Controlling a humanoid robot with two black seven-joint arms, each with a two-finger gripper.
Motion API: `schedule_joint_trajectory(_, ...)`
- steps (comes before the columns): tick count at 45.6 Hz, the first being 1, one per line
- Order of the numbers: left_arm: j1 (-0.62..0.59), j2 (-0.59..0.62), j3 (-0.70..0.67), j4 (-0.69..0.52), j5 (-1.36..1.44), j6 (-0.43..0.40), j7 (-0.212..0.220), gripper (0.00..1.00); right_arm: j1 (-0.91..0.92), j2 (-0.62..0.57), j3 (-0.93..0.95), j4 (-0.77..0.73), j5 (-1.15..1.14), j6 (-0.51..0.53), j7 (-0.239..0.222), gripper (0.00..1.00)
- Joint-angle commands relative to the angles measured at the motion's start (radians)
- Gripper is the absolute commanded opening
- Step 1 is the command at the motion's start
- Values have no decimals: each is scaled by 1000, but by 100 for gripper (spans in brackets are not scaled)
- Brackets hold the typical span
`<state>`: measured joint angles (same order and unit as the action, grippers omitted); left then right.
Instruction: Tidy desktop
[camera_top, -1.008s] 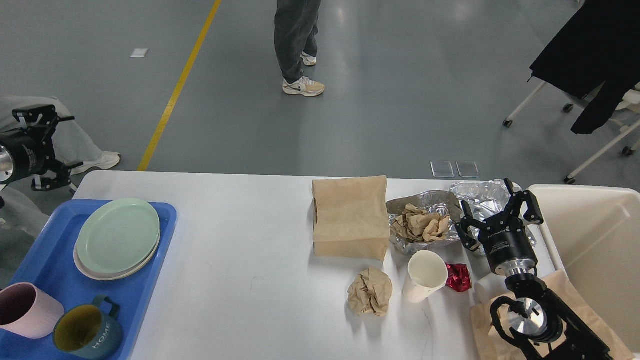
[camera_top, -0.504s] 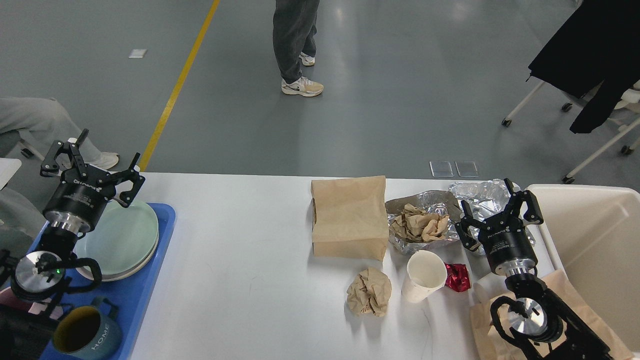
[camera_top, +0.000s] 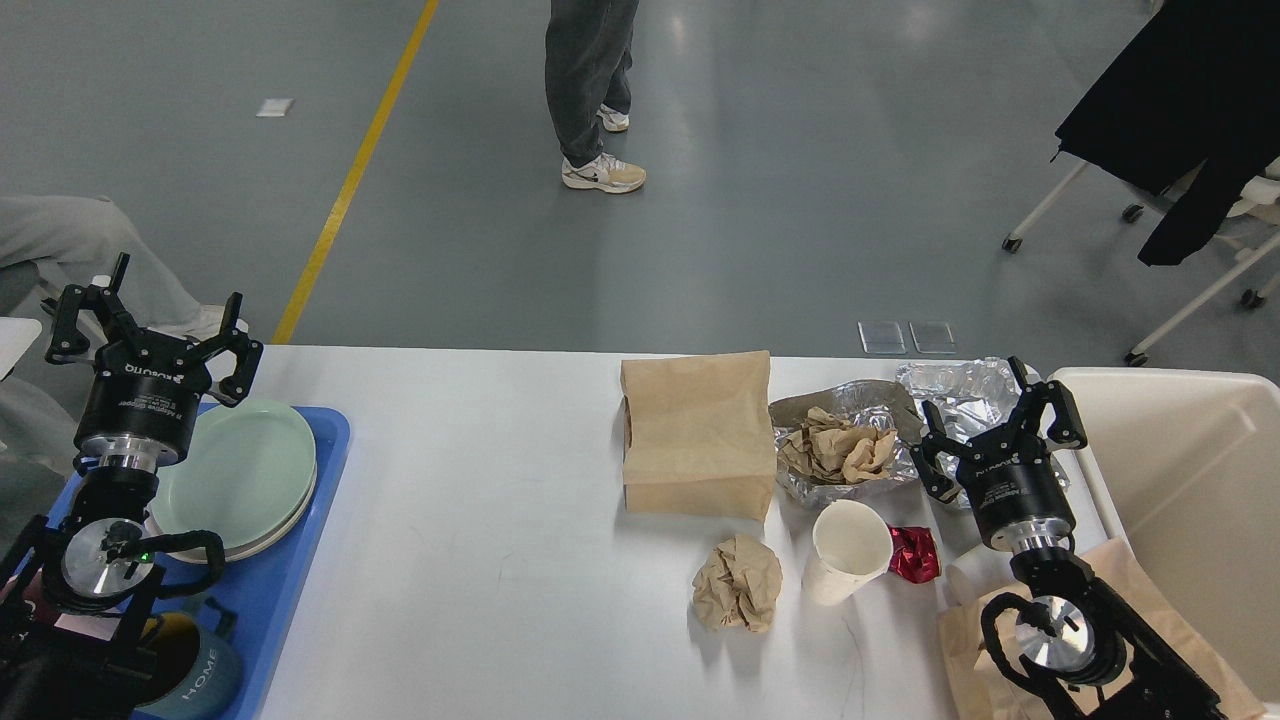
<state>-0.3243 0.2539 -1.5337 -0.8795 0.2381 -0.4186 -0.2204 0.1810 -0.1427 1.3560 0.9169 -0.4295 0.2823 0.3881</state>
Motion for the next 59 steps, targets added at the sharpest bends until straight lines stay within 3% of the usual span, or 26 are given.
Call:
schedule_joint_trajectory(1, -48, -1, -8, 86, -134, -3, 3, 96, 0, 0, 0, 0, 0, 0, 0, 100)
schedule_joint_trajectory(17, -44, -18, 12, 143, -174, -71, 4, 96, 0, 0, 0, -1, 0, 0, 0, 100)
schedule_joint_trajectory(27, -38, -21, 119, 300, -177, -279, -4, 96, 0, 0, 0, -1, 0, 0, 0, 100)
schedule_joint_trajectory(35, -81, -24, 122, 378, -178, -276, 3, 96, 0, 0, 0, -1, 0, 0, 0, 100)
schedule_joint_trajectory(59, -78, -31, 130, 376, -187, -296, 7, 96, 0, 0, 0, -1, 0, 0, 0, 100)
